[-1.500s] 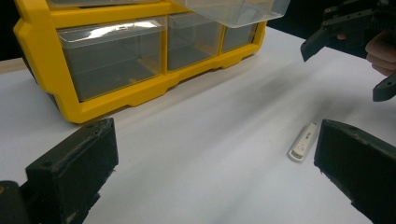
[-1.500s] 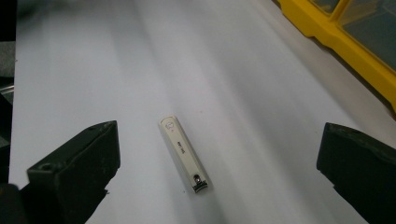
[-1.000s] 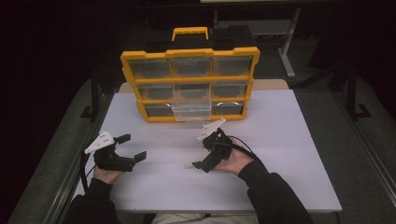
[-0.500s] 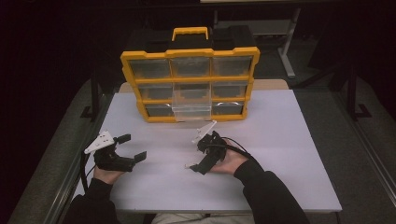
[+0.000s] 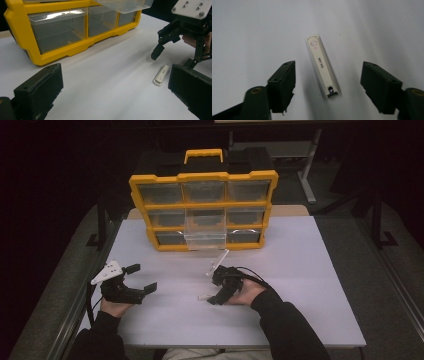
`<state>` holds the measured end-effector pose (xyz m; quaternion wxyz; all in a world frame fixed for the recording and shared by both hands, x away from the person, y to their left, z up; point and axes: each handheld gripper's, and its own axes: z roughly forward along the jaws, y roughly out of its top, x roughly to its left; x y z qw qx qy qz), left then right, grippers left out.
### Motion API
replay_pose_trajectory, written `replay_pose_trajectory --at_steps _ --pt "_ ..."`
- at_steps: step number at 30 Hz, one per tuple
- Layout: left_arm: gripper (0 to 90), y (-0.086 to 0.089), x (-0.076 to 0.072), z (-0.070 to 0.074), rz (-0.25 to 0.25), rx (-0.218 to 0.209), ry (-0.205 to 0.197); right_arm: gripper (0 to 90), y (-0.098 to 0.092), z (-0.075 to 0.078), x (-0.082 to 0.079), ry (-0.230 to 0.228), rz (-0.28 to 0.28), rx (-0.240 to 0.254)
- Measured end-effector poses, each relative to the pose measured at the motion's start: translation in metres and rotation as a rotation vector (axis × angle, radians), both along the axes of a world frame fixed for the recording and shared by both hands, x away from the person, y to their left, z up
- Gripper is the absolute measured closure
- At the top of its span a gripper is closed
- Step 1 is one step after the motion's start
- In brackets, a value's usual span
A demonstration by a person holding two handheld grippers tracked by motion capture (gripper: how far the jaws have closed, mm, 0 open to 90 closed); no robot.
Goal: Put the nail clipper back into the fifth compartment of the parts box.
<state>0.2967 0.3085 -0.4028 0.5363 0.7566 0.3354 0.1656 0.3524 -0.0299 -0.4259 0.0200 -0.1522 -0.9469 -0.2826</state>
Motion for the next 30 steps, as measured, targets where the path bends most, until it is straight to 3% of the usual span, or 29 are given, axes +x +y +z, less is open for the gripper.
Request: replay_pose_trajectory --at_steps 8,14,17,20,30 --pt "0.0 -0.0002 -0.0001 -0.0006 -0.01 -0.008 0.001 46.9 -0.0007 -0.0038 0.0021 -0.006 0.031 -0.013" --pt "0.0 0.0001 -0.0001 -0.0009 -0.009 -0.006 0.003 57.7 0.002 -0.0052 -0.0011 -0.036 0.065 -0.025" --pt "0.0 0.0002 -0.0003 -0.0008 -0.009 -0.005 0.002 69.9 0.0021 -0.005 -0.0024 -0.054 0.088 -0.026" --pt "0.0 0.0003 -0.0002 -0.001 -0.01 -0.004 0.002 76.1 0.0021 -0.0051 -0.0027 -0.063 0.109 -0.025" --pt "0.0 0.0003 -0.0005 -0.0008 -0.009 -0.002 0.002 76.7 0.002 -0.0047 -0.0039 -0.031 0.13 -0.023"
